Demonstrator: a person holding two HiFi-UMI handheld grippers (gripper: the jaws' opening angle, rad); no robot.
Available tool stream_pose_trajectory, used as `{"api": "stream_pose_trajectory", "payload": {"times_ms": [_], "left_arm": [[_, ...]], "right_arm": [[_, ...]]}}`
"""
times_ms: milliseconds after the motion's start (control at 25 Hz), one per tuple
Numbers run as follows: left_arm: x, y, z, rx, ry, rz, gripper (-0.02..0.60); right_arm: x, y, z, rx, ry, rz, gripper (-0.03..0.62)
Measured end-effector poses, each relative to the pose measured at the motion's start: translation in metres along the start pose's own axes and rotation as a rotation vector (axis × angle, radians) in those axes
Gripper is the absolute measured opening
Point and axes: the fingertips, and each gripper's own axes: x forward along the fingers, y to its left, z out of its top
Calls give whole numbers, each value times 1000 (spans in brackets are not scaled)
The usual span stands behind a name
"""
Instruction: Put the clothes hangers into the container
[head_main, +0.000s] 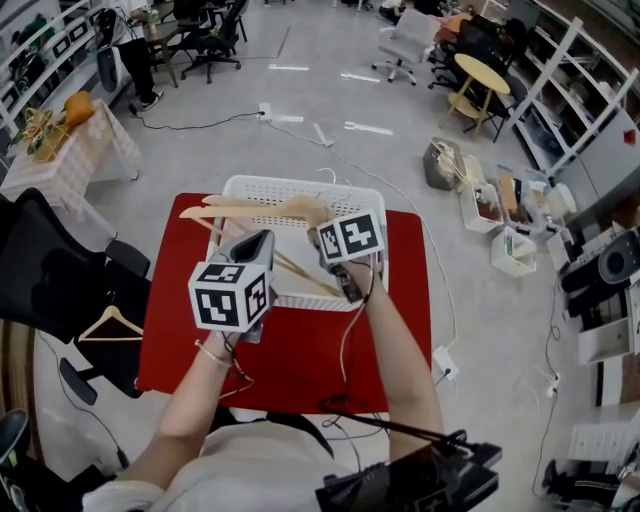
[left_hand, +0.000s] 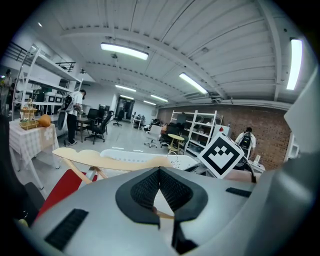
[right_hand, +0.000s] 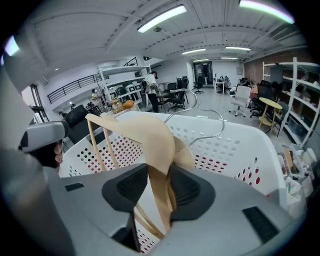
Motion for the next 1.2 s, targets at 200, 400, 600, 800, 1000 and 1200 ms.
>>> {"api": "stream_pose_trajectory", "payload": {"times_ms": [200, 400, 600, 800, 1000, 1200], "left_arm": [[11, 1, 8, -1, 4, 2, 0], [9, 2, -1, -10, 10, -9, 0], [-2, 11, -4, -9, 11, -33, 0], [-2, 7, -3, 1, 5, -42, 0], [-12, 19, 8, 6, -11, -34, 0], [-32, 36, 13, 50, -12, -37, 0]], "right_arm": [[0, -10, 5, -2, 18, 16, 173], [-15, -10, 3, -16, -14, -7, 189], [-24, 5, 12, -26, -73, -54, 189], [-41, 1, 26, 0, -177, -107, 189], [-52, 23, 51, 33, -272, -98, 187], [-59, 45, 73, 89, -363, -131, 141]]}}
